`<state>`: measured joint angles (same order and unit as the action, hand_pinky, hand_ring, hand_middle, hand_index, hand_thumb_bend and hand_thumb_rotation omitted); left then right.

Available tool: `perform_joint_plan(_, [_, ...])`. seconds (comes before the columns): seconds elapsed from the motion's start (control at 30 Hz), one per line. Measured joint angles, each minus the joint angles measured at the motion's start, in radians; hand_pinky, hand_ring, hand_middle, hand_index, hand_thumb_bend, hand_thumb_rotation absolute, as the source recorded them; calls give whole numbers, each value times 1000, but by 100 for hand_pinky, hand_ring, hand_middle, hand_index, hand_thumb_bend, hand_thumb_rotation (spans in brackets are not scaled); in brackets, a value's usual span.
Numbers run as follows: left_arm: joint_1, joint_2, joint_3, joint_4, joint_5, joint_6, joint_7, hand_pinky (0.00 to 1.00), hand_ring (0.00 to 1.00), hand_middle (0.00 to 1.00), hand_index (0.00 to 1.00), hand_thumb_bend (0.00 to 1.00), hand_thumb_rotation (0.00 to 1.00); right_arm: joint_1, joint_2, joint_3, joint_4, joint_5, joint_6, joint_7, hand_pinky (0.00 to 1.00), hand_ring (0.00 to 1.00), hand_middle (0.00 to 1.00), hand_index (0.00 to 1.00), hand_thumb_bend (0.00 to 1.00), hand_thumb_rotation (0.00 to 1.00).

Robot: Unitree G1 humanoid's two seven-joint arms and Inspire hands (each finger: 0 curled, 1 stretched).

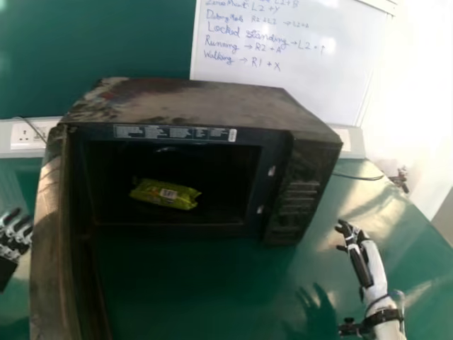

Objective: Put biscuit inside oven

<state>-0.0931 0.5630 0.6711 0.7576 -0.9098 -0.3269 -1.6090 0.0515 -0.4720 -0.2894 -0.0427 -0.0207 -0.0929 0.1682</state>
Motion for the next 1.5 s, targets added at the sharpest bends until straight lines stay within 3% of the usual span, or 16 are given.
perform_joint_plan(0.13, [5,0,-50,-5,-9,-54,0,16,31,40,39,100,53,0,2,1,-9,-3,9,-1,76,82,85,88,79,61])
perform_joint_plan(0.33, [22,2,-111,-30,26,9,0,17,32,39,38,100,39,-1,9,5,-13,-17,18,-11,73,80,84,88,79,61])
perform_joint_plan(0.73, [35,-23,-134,-134,72,0,1,20,34,41,40,100,42,-3,12,13,-14,-26,19,-13,73,80,84,89,76,61])
perform_joint_plan(1.13, [78,-67,-153,-282,110,112,49,21,34,42,40,100,39,-3,23,17,-24,-37,22,-17,75,81,84,89,76,61])
perform_joint_plan(1.5, [55,-81,-160,-281,130,101,37,21,34,42,40,100,41,-3,31,18,-28,-55,24,-17,74,81,84,88,77,63])
